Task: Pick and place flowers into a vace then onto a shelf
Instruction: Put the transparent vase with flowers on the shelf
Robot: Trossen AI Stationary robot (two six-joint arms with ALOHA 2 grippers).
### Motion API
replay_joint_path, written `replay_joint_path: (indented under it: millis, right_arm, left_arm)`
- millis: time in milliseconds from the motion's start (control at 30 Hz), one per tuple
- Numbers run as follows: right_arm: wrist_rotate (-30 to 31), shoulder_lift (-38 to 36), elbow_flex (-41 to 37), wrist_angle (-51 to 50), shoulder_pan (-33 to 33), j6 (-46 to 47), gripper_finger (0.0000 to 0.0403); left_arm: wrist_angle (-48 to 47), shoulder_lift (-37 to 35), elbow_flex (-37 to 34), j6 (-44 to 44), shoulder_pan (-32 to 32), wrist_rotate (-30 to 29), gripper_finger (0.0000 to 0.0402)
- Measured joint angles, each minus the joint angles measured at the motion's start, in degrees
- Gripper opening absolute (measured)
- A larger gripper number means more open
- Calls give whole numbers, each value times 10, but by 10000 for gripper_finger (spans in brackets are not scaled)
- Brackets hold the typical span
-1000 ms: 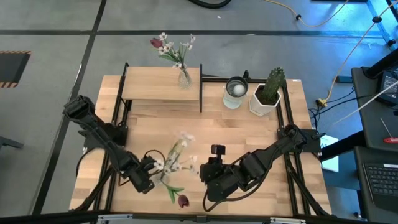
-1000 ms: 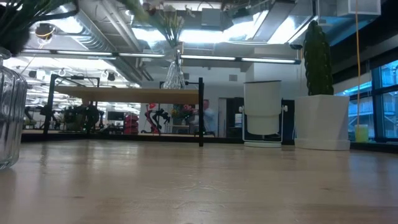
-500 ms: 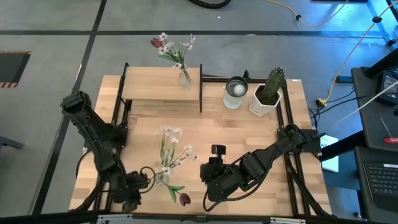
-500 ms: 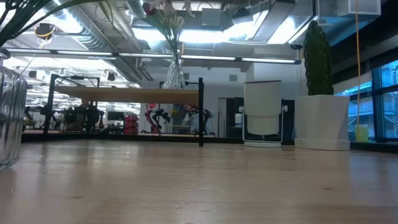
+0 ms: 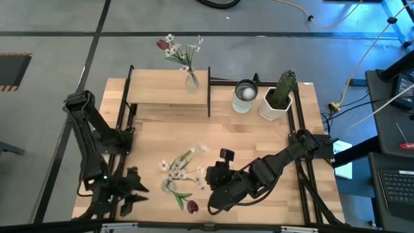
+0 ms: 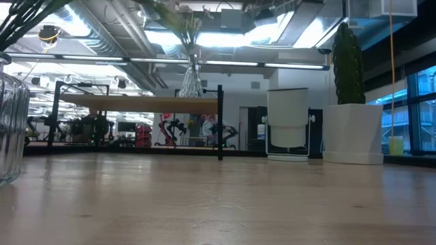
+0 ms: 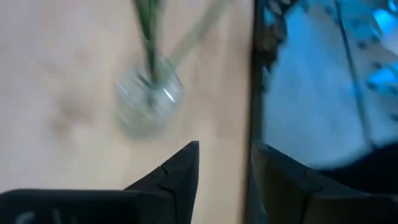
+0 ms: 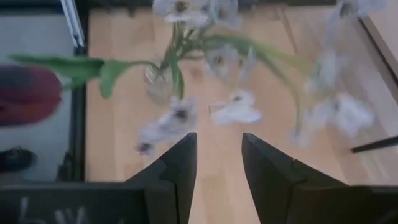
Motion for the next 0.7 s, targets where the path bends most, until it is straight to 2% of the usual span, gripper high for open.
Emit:
replay_joint_path:
  millis: [67,133,333,467,700]
  right_arm:
    - [0,0,0,16,0,1,130]
    - [0,0,0,35,0,1,130]
    - [0,0,0,63,0,7,130]
    - [0,0,0,65,0,40,130]
    - [0,0,0,71,0,57,130]
  left_arm:
    - [-30,6,0,0,-12,-66,146]
    - [-58,15,0,5,-20,-105,151]
    - [-50,52,0,86,-12,-113,168]
    - [-53,64,0,106,-6,-132,175]
    - [-55,64,0,117,9,-118,174]
